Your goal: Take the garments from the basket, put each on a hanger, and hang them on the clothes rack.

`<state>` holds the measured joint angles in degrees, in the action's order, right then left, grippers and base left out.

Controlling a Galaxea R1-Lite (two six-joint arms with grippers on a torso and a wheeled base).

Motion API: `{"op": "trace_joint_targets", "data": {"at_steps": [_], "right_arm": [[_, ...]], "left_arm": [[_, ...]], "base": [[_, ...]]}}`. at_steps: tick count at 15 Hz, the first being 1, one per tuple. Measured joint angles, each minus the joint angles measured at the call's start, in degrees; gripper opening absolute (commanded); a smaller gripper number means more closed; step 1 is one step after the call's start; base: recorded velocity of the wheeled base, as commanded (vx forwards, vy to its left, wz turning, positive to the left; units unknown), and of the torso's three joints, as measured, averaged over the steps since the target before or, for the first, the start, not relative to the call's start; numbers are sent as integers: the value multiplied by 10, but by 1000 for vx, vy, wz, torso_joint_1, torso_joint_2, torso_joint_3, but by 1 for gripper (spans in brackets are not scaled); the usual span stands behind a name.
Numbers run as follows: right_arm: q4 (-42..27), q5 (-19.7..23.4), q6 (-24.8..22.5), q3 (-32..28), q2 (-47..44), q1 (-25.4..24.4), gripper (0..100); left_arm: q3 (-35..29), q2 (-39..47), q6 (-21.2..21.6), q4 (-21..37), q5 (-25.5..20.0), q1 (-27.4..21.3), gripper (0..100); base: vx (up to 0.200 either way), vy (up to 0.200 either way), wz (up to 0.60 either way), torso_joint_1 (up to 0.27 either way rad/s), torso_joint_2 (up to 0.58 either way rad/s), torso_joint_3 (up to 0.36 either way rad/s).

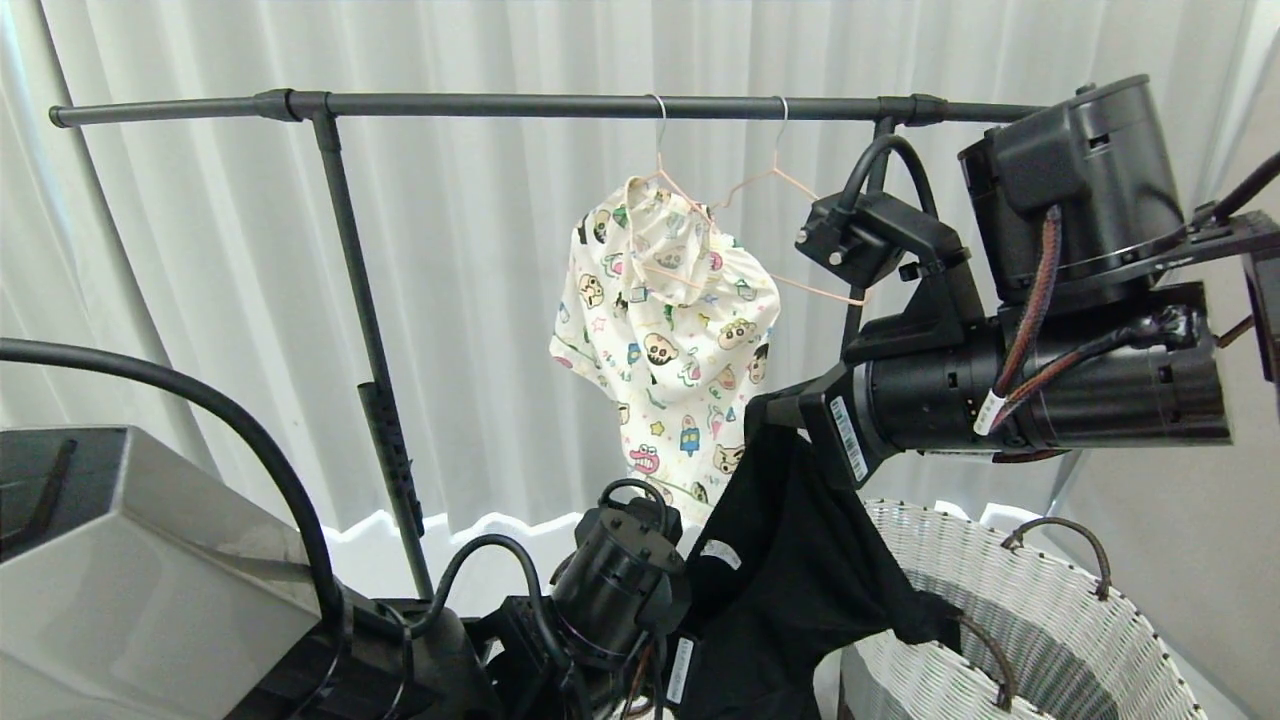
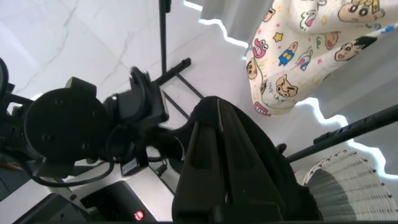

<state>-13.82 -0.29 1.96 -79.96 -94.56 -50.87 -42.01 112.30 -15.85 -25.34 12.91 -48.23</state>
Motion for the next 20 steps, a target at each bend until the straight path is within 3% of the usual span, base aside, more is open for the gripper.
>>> {"op": "trace_joint_targets", "data": {"at_steps": [3,5,8,10,12,16,20], "right_arm": [[7,2,21,-3,-3,1,0],[37,4,31,-5,-2,1,0],[46,1,31,-5,3,1,0],[25,-4,29,-5,14,4,0],[-17,-14,26,-5,35,11,0],[-100,-21,23,-5,104,23,0],[-124,-20,-22,-26,149,53,0]], "left_arm": [[8,-45,2,24,9,11,0],[-7,-100,3,98,5,30,0],[-96,-189,3,245,-16,62,0],[-165,-224,15,309,-21,71,0],[-223,-250,78,366,-23,74,0],[-264,-285,169,379,-24,48,0],[-308,-295,177,429,-26,8,0]], "base": [[0,0,0,0,0,0],[0,0,0,0,0,0],[0,0,0,0,0,0],[0,0,0,0,0,0],[0,0,0,0,0,0],[0,0,0,0,0,0],[0,0,0,0,0,0]]}}
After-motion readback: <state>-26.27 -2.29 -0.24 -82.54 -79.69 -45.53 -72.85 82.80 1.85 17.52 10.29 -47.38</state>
